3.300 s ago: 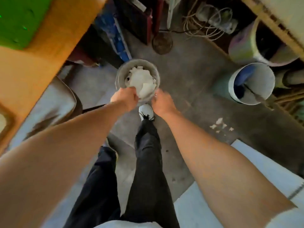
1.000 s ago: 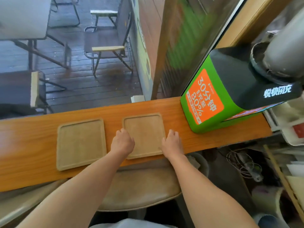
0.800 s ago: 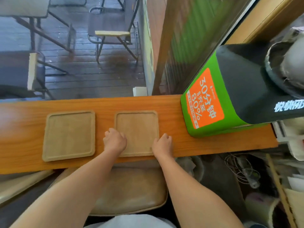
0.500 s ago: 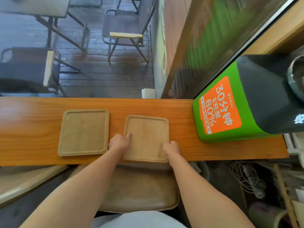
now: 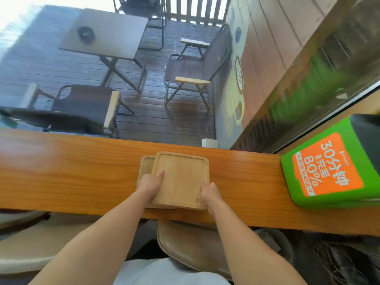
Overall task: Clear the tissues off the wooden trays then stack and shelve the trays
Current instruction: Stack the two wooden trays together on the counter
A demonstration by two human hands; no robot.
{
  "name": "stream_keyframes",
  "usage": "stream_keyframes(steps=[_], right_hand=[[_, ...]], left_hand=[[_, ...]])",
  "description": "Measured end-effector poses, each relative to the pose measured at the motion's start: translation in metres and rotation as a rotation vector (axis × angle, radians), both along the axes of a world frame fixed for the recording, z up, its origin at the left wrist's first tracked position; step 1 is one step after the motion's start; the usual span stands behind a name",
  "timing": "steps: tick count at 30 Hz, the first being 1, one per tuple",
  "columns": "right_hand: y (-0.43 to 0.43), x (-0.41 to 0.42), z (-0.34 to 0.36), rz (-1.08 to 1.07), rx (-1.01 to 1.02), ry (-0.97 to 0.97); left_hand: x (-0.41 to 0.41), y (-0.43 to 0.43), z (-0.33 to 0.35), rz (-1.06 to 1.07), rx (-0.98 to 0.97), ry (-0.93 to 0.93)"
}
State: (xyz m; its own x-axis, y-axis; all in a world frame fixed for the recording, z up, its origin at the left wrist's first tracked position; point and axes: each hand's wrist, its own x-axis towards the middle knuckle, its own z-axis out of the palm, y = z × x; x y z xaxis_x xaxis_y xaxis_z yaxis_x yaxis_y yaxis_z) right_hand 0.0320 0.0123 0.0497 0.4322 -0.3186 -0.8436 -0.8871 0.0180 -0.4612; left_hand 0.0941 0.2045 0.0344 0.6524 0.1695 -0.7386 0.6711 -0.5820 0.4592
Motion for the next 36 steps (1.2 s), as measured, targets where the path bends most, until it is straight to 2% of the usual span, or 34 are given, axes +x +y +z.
stream_keyframes(steps=[6, 17, 24, 29, 36], right_hand=[[0.05, 0.02, -0.002, 0.064, 0.011, -0.025], [0.053, 0.03, -0.03, 0.138, -0.075, 0.021], [0.057, 0.021, -0.029, 0.323, -0.283, 0.046], [0.058, 0.009, -0.029, 0.319, -0.302, 0.067], [0.054, 0.008, -0.035, 0.278, -0.297, 0.053]], left_hand=[[0.012, 0.055, -0.004, 0.047, 0.028, 0.002], [0.017, 0.047, -0.021, -0.012, 0.127, 0.024], [-0.002, 0.058, -0.027, -0.046, 0.227, -0.051], [-0.006, 0.062, -0.024, -0.084, 0.303, -0.076], [-0.01, 0.067, -0.032, -0.032, 0.272, -0.085]])
